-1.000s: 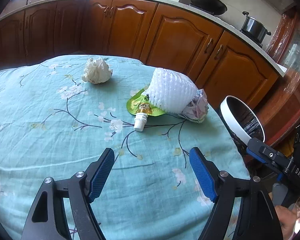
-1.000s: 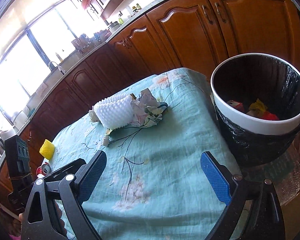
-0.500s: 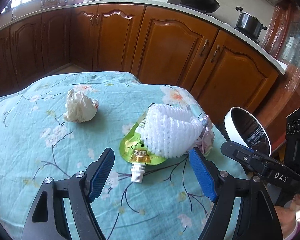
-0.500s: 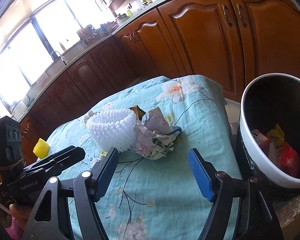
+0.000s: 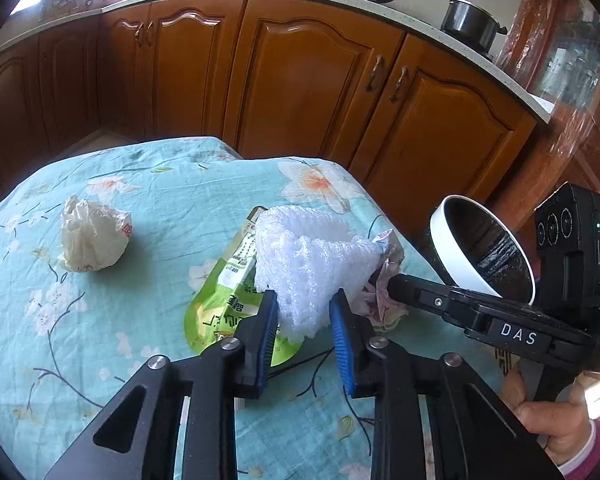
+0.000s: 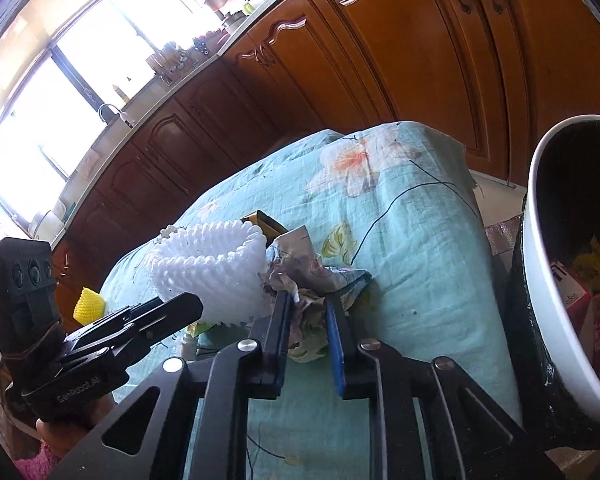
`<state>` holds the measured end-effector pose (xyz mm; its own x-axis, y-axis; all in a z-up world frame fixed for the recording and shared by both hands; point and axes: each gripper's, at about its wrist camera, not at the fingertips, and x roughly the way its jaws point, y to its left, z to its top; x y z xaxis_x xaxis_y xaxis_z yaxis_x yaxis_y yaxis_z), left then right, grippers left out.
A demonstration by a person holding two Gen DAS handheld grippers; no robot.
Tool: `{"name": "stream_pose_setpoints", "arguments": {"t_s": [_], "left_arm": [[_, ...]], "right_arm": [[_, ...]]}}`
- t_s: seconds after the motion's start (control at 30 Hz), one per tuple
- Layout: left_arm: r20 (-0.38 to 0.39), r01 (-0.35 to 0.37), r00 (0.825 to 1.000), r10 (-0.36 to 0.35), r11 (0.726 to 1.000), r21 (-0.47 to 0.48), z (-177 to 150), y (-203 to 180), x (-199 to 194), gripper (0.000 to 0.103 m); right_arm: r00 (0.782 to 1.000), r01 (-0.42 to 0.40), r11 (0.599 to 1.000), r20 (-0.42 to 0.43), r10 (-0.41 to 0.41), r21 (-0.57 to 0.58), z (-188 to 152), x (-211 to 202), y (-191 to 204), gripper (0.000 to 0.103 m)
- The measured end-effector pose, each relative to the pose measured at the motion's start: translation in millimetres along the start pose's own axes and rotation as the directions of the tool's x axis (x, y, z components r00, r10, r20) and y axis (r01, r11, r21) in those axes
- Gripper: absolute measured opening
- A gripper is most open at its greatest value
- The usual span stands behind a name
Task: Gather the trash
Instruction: 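Grasp the white foam net with the left gripper while the right gripper grasps the crumpled paper, then carry the foam net and crumpled paper with both grippers over the bin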
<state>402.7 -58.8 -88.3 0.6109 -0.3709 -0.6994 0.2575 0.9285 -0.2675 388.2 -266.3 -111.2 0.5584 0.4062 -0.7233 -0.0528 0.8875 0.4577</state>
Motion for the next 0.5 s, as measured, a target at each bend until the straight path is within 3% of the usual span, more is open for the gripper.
{"name": "stream_pose_setpoints", "arguments": {"t_s": [0.07,0.5], "left_arm": [[0.01,0.007,1.0,-0.007,1.0,0.012,-2.9,-4.0,-3.8,0.019],[0.017,0.074,0.997,-0.073,0.996,-0.047,-36.3,-15.0,-31.1,0.018]], "right_arm": [[1.0,-0.006,1.0,0.008,0.006,0.003,-1.2,-5.4,0.3,0.008],[0.996,-0.014,0.998,0.086,0.009,0.057,-18.2,-64.6,-15.0,0.007]]}}
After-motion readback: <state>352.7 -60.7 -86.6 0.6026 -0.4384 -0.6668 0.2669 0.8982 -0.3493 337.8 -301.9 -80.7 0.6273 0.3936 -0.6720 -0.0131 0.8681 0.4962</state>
